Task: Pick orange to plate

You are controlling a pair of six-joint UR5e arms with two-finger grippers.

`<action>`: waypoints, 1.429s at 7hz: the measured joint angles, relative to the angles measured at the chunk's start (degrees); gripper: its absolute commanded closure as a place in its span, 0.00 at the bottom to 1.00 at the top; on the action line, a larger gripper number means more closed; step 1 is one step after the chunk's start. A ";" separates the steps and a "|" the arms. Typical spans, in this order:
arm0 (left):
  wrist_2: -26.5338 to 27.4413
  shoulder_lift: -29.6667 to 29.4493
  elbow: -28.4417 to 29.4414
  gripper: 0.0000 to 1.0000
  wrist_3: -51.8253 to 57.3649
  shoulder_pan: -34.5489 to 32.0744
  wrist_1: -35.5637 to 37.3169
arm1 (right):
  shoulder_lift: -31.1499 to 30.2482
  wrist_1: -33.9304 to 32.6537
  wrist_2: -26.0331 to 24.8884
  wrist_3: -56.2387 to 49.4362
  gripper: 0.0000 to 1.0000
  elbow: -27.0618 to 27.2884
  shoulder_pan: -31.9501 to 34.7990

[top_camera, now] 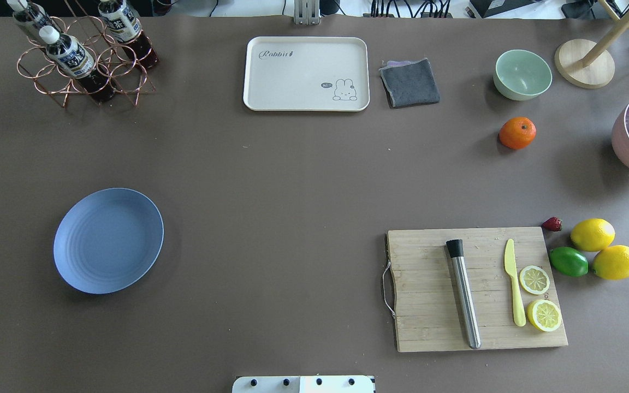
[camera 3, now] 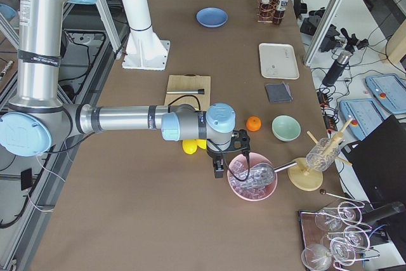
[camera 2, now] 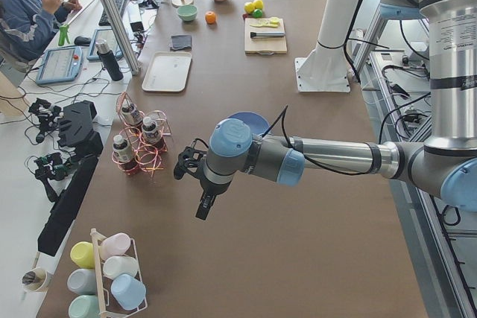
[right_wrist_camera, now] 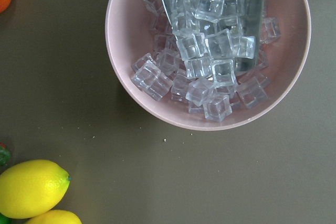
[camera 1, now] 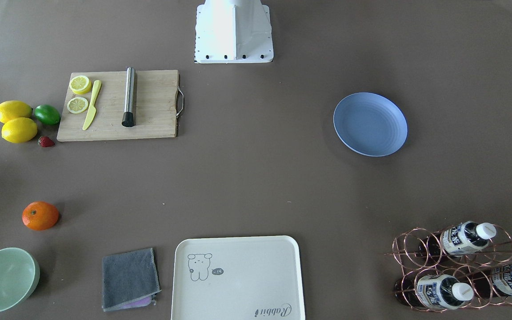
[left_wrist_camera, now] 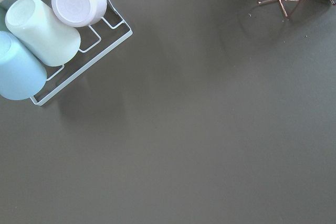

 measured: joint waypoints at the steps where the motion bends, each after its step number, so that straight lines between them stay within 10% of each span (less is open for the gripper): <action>1: 0.00 -0.76 0.55 0.02 -0.03 -0.14 -0.77 | 0.00 0.01 0.23 0.09 0.00 0.00 0.00; 10: -0.68 4.41 1.59 0.02 -26.79 10.10 -20.34 | 0.63 20.56 1.32 18.77 0.02 2.52 -5.91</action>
